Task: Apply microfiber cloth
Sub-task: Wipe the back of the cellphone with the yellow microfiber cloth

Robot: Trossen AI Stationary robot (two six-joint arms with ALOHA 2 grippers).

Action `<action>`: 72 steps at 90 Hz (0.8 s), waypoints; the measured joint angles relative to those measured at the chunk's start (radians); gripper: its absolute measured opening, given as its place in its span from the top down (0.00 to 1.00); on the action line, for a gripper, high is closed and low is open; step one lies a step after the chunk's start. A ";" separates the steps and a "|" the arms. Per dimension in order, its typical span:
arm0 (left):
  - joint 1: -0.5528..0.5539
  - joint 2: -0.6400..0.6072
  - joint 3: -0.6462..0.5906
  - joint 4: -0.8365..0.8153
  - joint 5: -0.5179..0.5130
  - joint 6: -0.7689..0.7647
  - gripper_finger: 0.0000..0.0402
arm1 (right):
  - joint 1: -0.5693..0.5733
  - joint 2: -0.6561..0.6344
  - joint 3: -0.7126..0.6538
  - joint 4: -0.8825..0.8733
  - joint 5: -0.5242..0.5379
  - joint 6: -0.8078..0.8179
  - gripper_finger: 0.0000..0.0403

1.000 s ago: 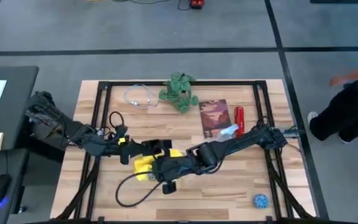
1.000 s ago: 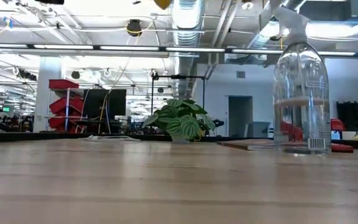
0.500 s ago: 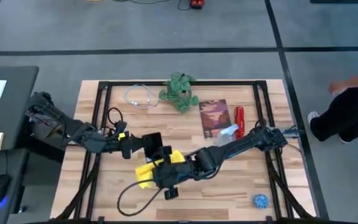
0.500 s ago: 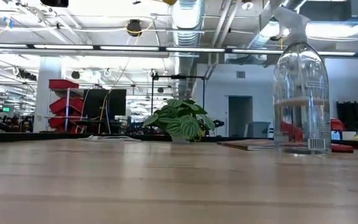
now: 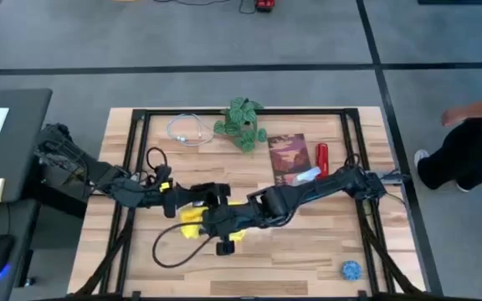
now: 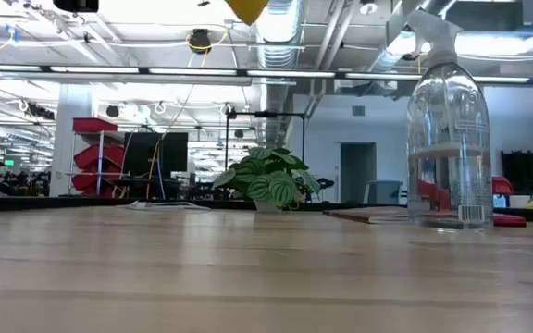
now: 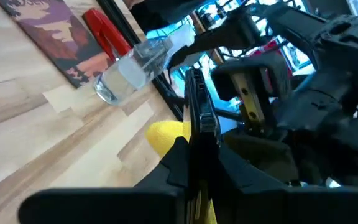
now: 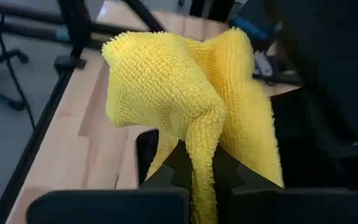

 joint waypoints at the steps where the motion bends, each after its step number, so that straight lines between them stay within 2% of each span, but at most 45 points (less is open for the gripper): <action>1: 0.000 0.000 0.000 0.000 0.000 0.000 0.97 | 0.002 0.000 0.000 -0.002 0.000 -0.002 1.00; 24: 0.000 -0.002 0.000 0.004 -0.002 0.000 0.97 | 0.012 0.001 -0.001 -0.039 0.013 -0.006 1.00; 54: -0.001 0.000 0.000 0.001 0.008 -0.003 0.97 | -0.016 -0.038 0.007 -0.089 0.238 -0.009 1.00; 72: -0.003 0.000 0.000 0.005 0.035 -0.006 0.97 | 0.004 -0.047 0.004 -0.095 0.227 -0.006 1.00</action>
